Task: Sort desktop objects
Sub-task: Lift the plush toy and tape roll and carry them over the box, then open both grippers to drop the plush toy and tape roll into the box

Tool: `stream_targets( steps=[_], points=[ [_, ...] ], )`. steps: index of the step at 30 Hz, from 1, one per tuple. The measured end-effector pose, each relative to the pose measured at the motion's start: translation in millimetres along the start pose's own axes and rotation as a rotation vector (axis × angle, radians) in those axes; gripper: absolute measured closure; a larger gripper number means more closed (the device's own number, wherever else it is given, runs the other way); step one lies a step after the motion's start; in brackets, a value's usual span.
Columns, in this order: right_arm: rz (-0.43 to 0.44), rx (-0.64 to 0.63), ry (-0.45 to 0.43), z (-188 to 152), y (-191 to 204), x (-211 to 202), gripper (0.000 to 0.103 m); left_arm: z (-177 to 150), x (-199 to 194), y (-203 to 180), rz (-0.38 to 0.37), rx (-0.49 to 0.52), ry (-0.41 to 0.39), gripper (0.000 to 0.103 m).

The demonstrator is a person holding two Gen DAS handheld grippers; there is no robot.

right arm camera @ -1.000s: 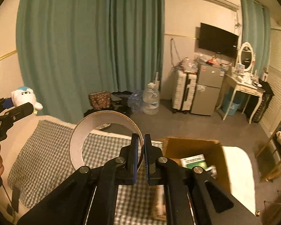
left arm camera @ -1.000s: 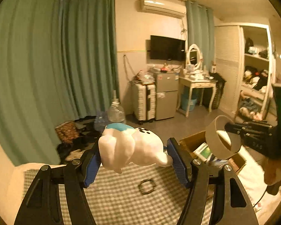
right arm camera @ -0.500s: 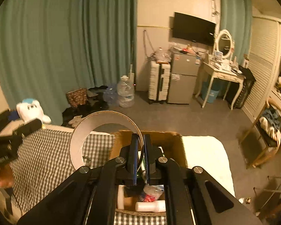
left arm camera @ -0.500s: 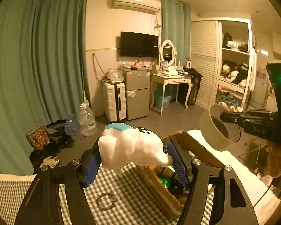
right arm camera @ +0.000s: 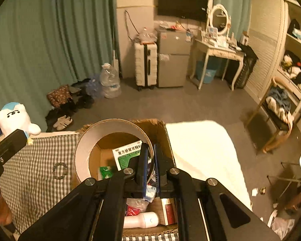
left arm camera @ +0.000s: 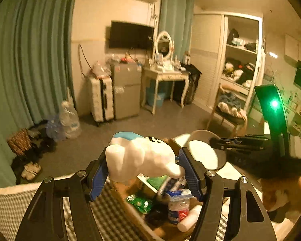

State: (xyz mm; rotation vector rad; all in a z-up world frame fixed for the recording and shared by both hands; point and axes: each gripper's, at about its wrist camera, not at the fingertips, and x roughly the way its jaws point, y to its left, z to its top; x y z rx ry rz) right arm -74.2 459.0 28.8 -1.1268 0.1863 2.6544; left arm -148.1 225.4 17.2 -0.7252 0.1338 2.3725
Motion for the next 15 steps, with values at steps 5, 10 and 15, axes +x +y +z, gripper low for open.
stream_targets(
  steps=[5,10,15],
  points=[
    [-0.021,-0.017,0.043,-18,3,28,0.097,-23,36,-10,-0.01,0.019,0.067,0.034],
    [-0.032,-0.024,0.103,-32,4,54,0.097,-51,74,-25,0.008,0.046,0.147,0.034],
    [-0.072,-0.037,0.166,-43,-2,76,0.095,-68,101,-35,0.026,0.079,0.21,0.034]
  ],
)
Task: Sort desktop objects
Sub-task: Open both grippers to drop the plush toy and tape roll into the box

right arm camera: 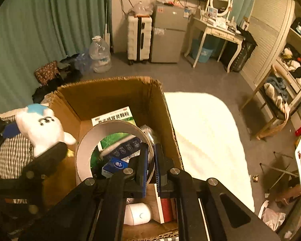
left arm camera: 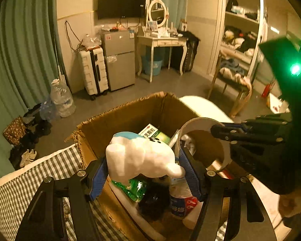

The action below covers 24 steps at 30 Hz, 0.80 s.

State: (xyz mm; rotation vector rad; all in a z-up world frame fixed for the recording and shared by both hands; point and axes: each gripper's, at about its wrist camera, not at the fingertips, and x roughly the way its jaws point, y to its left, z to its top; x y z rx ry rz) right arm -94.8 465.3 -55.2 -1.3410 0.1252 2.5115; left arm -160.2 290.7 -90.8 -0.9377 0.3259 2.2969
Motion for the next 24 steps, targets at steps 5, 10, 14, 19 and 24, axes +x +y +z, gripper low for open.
stream_targets(
  steps=[5,10,14,19,24],
  points=[
    [0.005,-0.017,0.031,-5,2,8,0.094,-1,9,-5,-0.005,0.036,0.052,0.033],
    [0.038,-0.01,0.036,-5,4,2,0.082,7,-6,-7,0.048,0.049,0.023,0.028],
    [0.035,0.004,-0.001,-3,2,-16,0.07,17,-29,2,0.056,0.029,-0.015,0.023],
    [0.046,0.007,-0.058,3,6,-43,0.062,30,-62,19,0.077,-0.02,-0.068,0.022],
    [0.053,0.017,-0.103,8,15,-71,0.061,40,-96,40,0.11,-0.057,-0.121,0.021]
  ],
)
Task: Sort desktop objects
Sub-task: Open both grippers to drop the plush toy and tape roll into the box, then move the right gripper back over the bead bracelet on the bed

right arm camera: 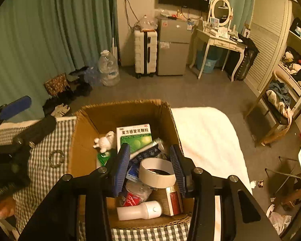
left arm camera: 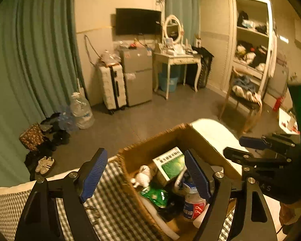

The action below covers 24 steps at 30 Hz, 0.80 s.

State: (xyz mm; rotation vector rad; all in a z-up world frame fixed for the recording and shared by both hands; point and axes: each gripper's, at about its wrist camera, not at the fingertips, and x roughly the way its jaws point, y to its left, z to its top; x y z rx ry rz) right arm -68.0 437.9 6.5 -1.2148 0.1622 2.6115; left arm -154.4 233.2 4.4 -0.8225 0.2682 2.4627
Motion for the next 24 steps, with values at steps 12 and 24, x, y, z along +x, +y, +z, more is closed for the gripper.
stream_targets(
  steps=[12,24],
  points=[
    [0.088,0.08,-0.132,32,30,-73,0.047,17,-77,79,0.088,-0.162,-0.111,0.016],
    [0.167,0.001,-0.2,44,117,-108,0.017,-2,-127,151,0.218,-0.202,-0.161,0.001]
  ],
)
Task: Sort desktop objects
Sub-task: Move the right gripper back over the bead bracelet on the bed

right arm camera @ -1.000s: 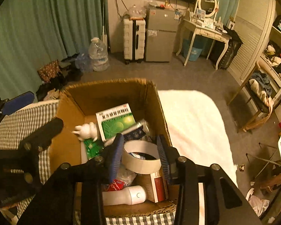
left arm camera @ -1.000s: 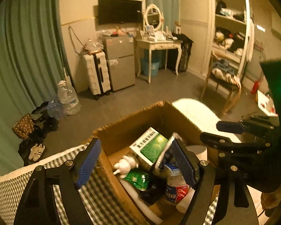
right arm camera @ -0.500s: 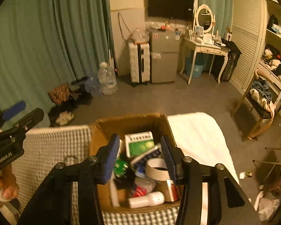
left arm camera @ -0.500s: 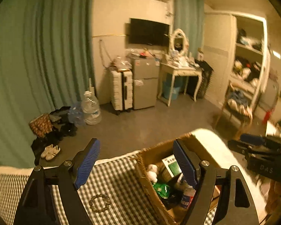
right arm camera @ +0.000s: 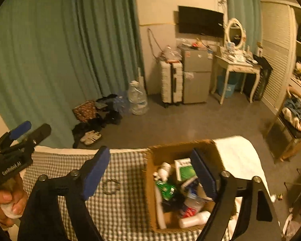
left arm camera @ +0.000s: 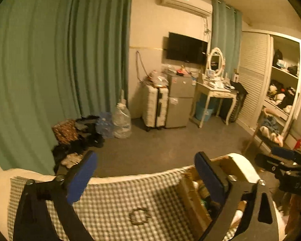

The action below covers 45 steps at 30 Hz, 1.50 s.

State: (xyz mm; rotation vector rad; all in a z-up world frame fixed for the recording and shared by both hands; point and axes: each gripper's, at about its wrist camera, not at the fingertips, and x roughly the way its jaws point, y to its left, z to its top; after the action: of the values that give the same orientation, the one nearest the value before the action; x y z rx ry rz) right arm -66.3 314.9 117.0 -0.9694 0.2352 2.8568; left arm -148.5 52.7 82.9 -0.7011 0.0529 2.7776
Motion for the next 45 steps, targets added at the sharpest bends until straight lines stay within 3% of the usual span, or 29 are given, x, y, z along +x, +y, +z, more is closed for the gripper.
stream_targets(
  steps=[4,9,15,20,31,45],
  points=[
    [0.052,-0.02,-0.032,2,35,0,0.009,-3,-11,31,0.061,-0.014,-0.021,0.0],
    [0.108,-0.072,-0.033,0,82,6,0.008,-6,-18,76,0.113,-0.131,-0.009,0.0],
    [0.185,-0.048,-0.023,-12,113,22,0.005,-10,-21,117,0.156,-0.209,-0.011,0.0],
    [0.179,-0.083,-0.005,-23,130,39,0.005,-24,-16,136,0.175,-0.23,-0.006,0.0],
    [0.136,-0.078,0.064,-48,127,111,0.005,-58,41,149,0.168,-0.222,0.083,0.0],
    [0.138,-0.191,0.296,-121,162,240,0.005,-133,129,170,0.199,-0.233,0.246,0.0]
  ],
)
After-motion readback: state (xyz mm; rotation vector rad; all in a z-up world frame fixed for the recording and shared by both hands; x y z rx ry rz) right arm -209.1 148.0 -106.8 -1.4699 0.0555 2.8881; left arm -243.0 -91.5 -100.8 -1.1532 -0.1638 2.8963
